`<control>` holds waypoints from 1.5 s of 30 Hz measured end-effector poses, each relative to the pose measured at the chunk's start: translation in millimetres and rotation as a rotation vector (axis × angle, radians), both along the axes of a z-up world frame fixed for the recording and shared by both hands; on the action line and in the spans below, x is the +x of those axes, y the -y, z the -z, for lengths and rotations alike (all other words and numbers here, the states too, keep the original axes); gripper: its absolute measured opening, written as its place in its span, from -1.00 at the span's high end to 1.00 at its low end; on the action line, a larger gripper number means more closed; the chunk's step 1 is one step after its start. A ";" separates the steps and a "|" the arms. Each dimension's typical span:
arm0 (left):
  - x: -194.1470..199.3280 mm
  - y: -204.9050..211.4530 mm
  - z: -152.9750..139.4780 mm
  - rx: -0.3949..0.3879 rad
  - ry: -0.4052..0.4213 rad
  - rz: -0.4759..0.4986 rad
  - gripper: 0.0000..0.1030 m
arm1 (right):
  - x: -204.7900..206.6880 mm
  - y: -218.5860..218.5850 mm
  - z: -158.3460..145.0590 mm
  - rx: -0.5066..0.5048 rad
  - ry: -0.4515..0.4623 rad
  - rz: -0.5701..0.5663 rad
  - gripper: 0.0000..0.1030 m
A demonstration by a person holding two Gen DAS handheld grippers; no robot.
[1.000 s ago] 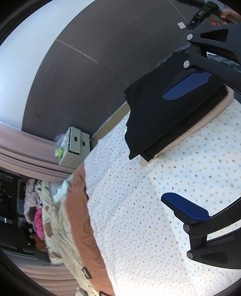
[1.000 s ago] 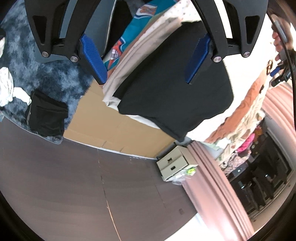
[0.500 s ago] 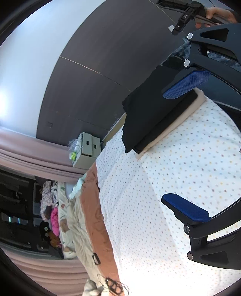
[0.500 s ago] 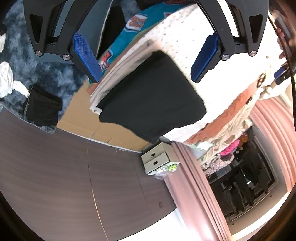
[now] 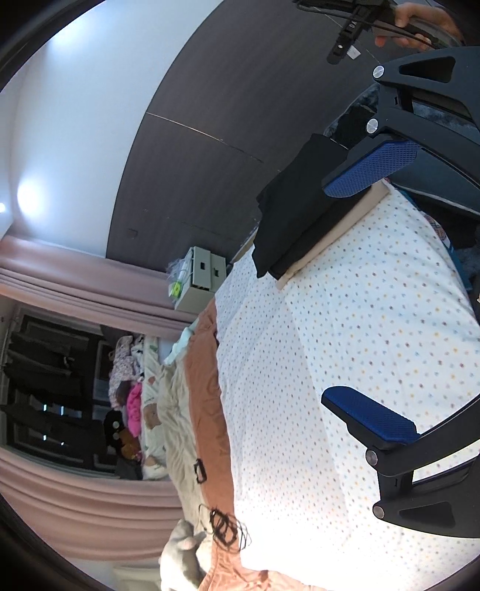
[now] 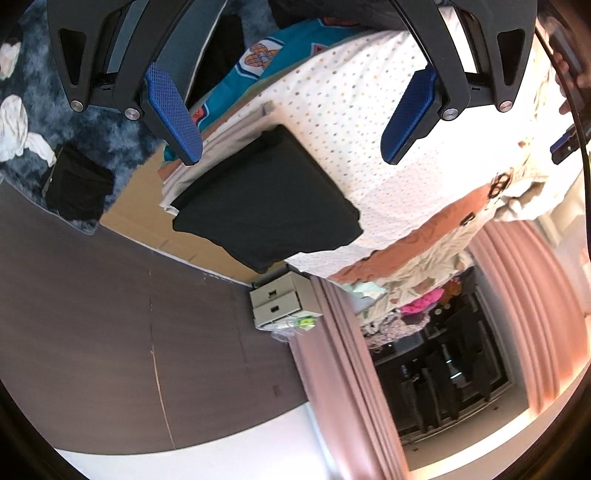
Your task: Fold large clothes
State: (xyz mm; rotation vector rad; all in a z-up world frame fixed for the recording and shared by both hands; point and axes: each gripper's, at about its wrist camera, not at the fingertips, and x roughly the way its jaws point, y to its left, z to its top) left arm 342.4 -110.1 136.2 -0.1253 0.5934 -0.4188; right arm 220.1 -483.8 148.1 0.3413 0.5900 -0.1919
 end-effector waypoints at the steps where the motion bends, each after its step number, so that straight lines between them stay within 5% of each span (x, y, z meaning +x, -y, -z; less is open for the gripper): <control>1: -10.1 -3.5 0.1 0.000 0.009 -0.007 -0.99 | -5.4 -4.8 -1.5 -0.004 0.006 -0.010 -0.89; 23: -169.3 -62.4 19.3 0.011 0.108 -0.138 -0.99 | -117.7 -89.6 -10.6 -0.129 0.119 -0.177 -0.89; 45: -287.5 -56.8 74.9 0.094 0.199 -0.213 -0.99 | -190.4 -127.6 51.9 -0.192 0.147 -0.255 -0.89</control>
